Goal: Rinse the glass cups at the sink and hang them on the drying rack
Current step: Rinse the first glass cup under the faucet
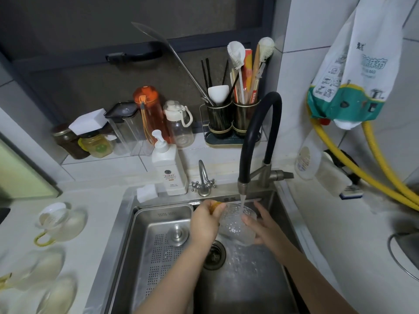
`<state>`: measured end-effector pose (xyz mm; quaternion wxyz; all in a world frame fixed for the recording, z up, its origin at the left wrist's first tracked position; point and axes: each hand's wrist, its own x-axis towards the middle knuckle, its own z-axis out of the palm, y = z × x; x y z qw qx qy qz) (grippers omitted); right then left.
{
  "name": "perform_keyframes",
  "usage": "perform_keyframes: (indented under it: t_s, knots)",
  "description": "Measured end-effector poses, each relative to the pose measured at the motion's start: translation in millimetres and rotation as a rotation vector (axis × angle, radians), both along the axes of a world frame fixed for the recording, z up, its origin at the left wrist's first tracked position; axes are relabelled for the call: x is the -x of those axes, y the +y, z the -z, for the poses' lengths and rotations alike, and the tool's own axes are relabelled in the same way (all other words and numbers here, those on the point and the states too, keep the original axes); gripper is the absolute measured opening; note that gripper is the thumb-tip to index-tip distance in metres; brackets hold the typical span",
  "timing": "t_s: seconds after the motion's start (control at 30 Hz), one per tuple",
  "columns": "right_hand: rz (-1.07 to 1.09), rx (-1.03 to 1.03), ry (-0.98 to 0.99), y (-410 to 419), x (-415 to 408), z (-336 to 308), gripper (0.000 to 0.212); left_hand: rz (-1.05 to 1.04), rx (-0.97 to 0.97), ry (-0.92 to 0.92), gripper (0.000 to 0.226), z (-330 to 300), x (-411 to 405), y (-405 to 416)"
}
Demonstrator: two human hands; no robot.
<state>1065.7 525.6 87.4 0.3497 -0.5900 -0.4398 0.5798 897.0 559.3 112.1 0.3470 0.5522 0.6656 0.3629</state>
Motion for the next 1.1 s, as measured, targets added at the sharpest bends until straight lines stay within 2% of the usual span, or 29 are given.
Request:
perform_keyframes:
  t_s: [0.17, 0.3, 0.4, 0.47, 0.53, 0.67, 0.77, 0.87, 1.0, 1.1]
  knots:
    - [0.095, 0.186, -0.039, 3, -8, -2, 0.089, -0.079, 0.179, 0.015, 0.028, 7, -13, 6]
    - [0.038, 0.272, 0.106, 6, -17, -10, 0.069, 0.017, 0.202, 0.004, 0.031, 4, -20, 3]
    - [-0.024, 0.257, 0.128, 6, -25, -9, 0.053, 0.201, 0.186, -0.239, 0.068, -4, -17, -10]
    - [-0.030, 0.290, 0.160, 8, -26, -8, 0.047, 0.320, 0.188, -0.311, 0.086, -8, -16, -16]
    - [-0.035, 0.321, 0.192, 11, -24, -7, 0.047, 0.326, 0.169, -0.276, 0.089, -11, -19, -17]
    - [-0.054, 0.366, 0.187, 15, -21, -5, 0.061, 0.254, 0.129, -0.137, 0.089, -12, -25, -10]
    - [-0.084, 0.368, 0.163, 19, -23, -8, 0.061, 0.231, 0.196, -0.127, 0.093, -13, -25, -5]
    - [-0.100, 0.279, 0.103, 21, -29, -13, 0.055, 0.137, 0.302, -0.246, 0.086, -11, -22, 0]
    - [-0.150, 0.142, -0.074, 22, -34, -14, 0.094, -0.020, 0.349, -0.335, 0.035, -5, -15, 8]
    - [-0.220, 0.047, -0.151, 25, -37, -13, 0.108, 0.018, 0.337, -0.324, 0.016, -2, -12, 13]
